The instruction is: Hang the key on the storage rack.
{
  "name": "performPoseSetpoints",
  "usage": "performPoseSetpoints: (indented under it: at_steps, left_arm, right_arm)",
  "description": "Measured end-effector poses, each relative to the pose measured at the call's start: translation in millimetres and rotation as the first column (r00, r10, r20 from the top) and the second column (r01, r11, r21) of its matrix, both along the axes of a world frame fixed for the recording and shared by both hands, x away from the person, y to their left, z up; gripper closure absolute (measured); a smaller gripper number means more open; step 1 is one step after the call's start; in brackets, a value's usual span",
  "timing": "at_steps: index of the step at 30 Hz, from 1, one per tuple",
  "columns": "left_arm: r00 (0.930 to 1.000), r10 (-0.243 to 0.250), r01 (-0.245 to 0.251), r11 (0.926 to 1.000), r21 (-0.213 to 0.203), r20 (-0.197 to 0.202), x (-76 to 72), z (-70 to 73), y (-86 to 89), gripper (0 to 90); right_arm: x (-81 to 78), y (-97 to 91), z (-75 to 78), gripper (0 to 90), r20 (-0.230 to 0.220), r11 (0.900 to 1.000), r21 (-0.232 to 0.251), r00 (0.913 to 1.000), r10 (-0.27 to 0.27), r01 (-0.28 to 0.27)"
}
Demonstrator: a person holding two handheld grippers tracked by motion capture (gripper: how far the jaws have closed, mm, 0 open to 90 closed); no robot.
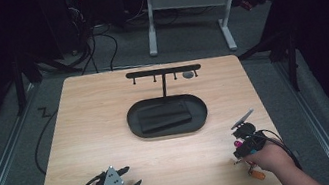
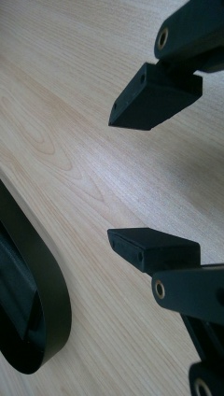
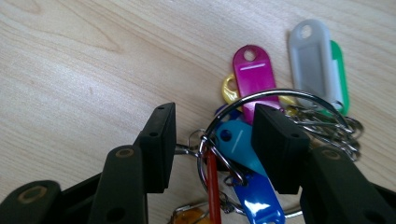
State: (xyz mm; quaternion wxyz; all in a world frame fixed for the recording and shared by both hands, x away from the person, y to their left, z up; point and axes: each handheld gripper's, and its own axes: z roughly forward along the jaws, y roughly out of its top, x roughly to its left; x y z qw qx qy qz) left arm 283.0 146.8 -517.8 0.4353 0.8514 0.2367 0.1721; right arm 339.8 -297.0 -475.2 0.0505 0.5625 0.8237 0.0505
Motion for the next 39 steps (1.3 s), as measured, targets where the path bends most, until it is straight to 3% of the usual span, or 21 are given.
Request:
performPoseSetpoints:
  at_steps: [8,15,19,28,34,39]
  left_arm:
    - [1.0000,-0.004,0.004,1.0000,0.005,0.004,-0.3,-0.4,0.0,39.8]
    - [0.9998,-0.017,0.017,0.9998,0.013,0.006,-0.7,-1.0,-1.3,39.8]
    - [0.9997,-0.022,0.022,0.9996,0.019,0.009,-1.0,-0.8,-1.6,39.7]
    - [0.9995,-0.029,0.029,0.9994,0.021,0.009,-1.4,-0.9,-2.6,39.7]
    - [0.9995,-0.028,0.028,0.9993,0.023,0.010,-1.4,-1.1,-2.7,39.6]
    - [0.9998,-0.016,0.016,0.9997,0.021,0.015,-1.0,-0.4,-1.7,39.4]
  right_arm:
    - [9.9,1.5,-5.0,62.8,-0.029,0.9999,-0.011,0.9996,0.005,-0.006]
    - [16.0,-3.1,-8.3,69.2,-0.052,0.9984,0.028,0.9975,-0.047,0.048]
    - [14.8,-5.5,-6.6,79.9,-0.043,0.9985,0.024,0.9979,-0.049,0.050]
    - [1.5,-2.1,9.8,83.6,-0.027,0.9988,-0.006,0.9985,0.048,-0.048]
    - [-7.5,0.0,30.4,83.9,-0.017,0.9889,-0.050,0.9901,0.139,-0.140]
    - [-13.1,-2.9,47.9,84.4,0.023,0.9843,-0.075,0.9866,0.162,-0.160]
